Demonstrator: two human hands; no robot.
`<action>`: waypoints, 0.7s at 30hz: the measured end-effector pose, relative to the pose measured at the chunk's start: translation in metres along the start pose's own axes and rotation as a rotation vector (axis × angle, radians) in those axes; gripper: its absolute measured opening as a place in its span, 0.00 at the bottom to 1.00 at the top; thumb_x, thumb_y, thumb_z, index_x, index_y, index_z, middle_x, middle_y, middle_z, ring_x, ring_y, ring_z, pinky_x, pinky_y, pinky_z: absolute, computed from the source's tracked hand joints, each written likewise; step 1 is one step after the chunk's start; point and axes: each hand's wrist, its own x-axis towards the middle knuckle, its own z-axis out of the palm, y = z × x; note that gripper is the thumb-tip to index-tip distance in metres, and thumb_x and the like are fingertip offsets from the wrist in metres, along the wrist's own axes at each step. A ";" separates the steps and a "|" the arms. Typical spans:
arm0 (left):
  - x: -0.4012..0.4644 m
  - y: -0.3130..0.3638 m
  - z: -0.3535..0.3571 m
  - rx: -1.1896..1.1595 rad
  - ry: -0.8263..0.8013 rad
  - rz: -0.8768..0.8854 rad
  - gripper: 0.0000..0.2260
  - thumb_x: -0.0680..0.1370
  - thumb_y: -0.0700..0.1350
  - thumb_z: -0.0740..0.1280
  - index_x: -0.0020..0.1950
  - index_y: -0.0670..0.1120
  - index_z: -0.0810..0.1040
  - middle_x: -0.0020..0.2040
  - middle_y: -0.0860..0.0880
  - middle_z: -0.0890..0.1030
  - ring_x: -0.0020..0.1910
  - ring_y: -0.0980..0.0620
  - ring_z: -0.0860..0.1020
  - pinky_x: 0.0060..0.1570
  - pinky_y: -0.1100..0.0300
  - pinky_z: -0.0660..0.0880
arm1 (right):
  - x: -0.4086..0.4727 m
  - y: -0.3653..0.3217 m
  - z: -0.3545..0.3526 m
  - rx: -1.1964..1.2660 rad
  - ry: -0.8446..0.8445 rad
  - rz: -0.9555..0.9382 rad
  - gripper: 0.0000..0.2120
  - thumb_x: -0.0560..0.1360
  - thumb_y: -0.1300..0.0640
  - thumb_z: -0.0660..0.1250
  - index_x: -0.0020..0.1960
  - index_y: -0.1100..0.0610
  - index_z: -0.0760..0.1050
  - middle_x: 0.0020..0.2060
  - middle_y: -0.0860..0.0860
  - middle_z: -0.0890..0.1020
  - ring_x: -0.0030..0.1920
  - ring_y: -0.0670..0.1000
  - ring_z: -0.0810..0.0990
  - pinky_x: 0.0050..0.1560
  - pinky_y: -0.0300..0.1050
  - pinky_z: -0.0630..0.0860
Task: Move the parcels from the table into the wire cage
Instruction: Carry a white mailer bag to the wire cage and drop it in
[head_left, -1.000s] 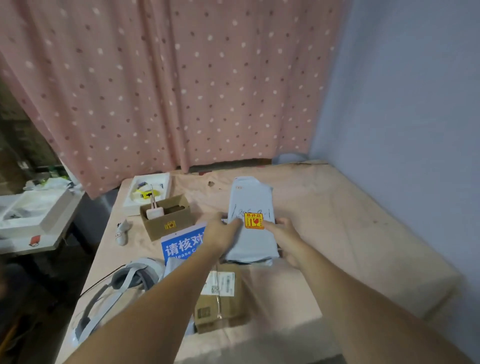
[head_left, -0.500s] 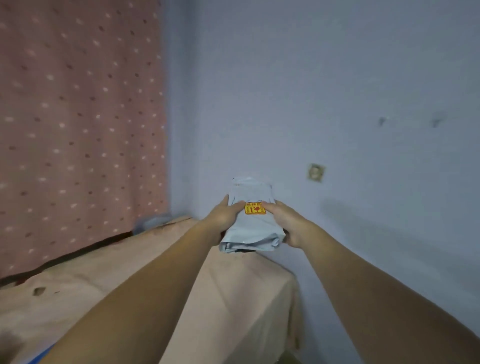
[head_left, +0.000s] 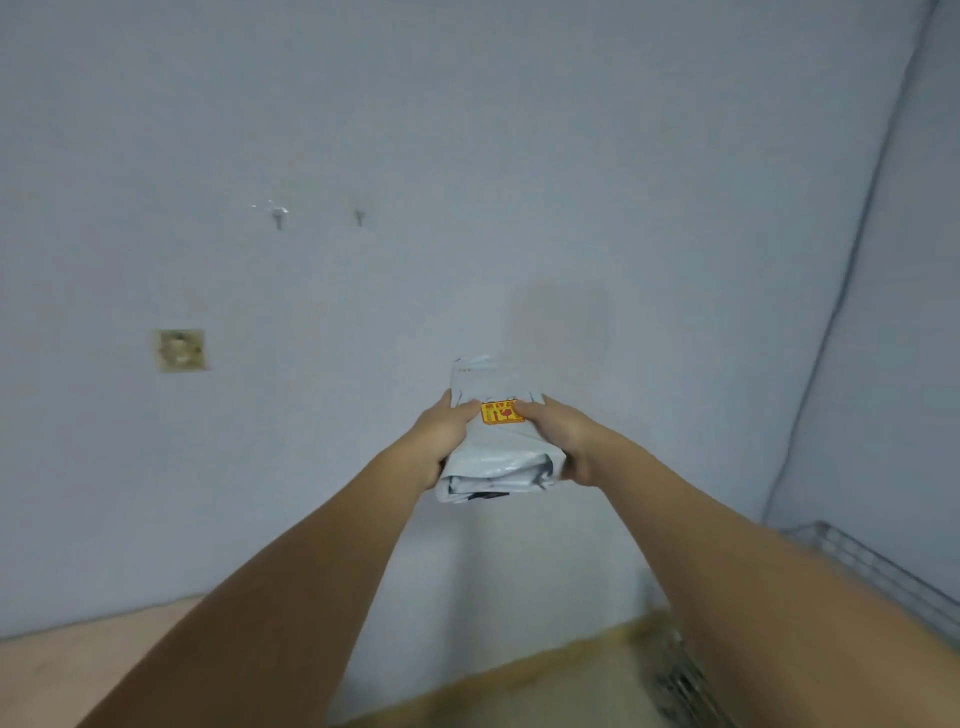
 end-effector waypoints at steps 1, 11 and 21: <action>0.007 -0.002 0.032 0.004 -0.063 -0.007 0.09 0.86 0.47 0.64 0.66 0.55 0.73 0.56 0.48 0.83 0.56 0.44 0.84 0.60 0.46 0.81 | -0.012 0.006 -0.031 0.016 0.066 0.014 0.12 0.83 0.45 0.65 0.64 0.45 0.77 0.57 0.51 0.87 0.56 0.58 0.87 0.53 0.57 0.85; 0.004 -0.017 0.344 0.047 -0.526 -0.022 0.16 0.86 0.46 0.64 0.74 0.52 0.74 0.62 0.44 0.84 0.58 0.42 0.84 0.55 0.47 0.83 | -0.145 0.067 -0.306 0.097 0.496 0.072 0.13 0.83 0.47 0.67 0.65 0.50 0.79 0.56 0.54 0.88 0.58 0.60 0.86 0.58 0.59 0.84; 0.010 -0.058 0.562 0.104 -0.790 -0.076 0.16 0.86 0.48 0.63 0.74 0.53 0.74 0.60 0.44 0.85 0.55 0.43 0.85 0.50 0.49 0.84 | -0.214 0.130 -0.477 0.141 0.759 0.173 0.13 0.83 0.45 0.66 0.63 0.49 0.78 0.55 0.54 0.87 0.48 0.56 0.86 0.38 0.47 0.83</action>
